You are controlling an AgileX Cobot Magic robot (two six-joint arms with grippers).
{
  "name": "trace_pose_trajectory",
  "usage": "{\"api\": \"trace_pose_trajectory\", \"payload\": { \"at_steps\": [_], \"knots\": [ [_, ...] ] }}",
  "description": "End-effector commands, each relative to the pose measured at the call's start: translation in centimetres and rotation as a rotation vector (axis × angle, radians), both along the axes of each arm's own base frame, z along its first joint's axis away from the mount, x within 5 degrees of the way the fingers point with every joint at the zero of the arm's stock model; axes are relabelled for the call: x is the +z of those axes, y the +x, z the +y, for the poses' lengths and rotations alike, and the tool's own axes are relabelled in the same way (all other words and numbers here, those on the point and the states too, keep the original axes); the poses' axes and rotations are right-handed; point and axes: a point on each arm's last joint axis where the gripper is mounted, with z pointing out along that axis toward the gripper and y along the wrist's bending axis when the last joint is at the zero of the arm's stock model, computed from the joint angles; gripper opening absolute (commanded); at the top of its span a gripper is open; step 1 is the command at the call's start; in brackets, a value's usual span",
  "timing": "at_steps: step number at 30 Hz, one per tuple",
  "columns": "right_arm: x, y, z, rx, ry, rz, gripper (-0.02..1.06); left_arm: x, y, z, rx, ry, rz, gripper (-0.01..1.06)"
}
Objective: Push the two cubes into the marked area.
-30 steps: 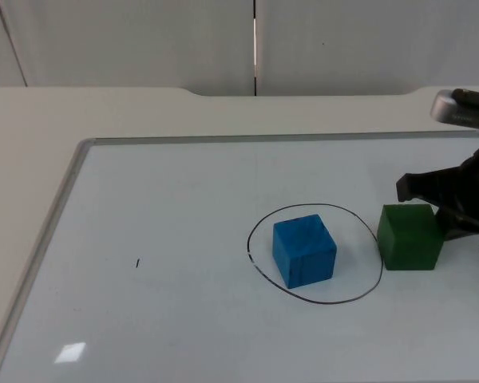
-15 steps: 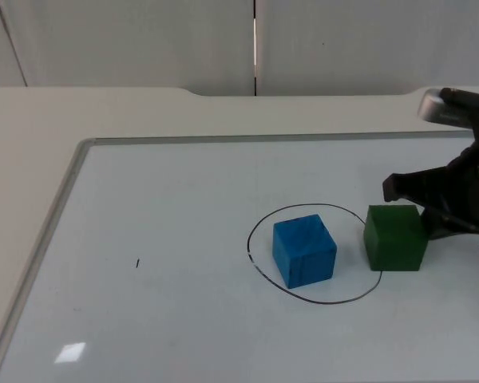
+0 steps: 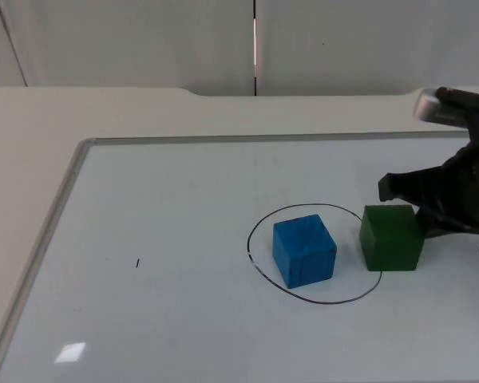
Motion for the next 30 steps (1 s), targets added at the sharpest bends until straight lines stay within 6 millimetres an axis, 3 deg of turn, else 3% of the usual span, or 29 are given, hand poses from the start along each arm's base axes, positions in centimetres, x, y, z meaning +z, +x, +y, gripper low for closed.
{"api": "trace_pose_trajectory", "payload": {
  "at_steps": [1,19,30],
  "knots": [
    [-0.4,0.3,0.2,0.0,0.0,-0.017,0.0,-0.1,0.0,0.0,0.003,-0.005,-0.007,0.0],
    [-0.1,0.0,2.9,0.048,0.025,-0.104,0.0,-0.1,0.0,0.0,0.003,0.002,-0.011,0.0],
    [-0.3,-0.2,2.9,0.03,0.034,-0.077,0.0,-0.1,0.0,0.0,0.003,0.002,-0.011,0.0]
  ]
}}
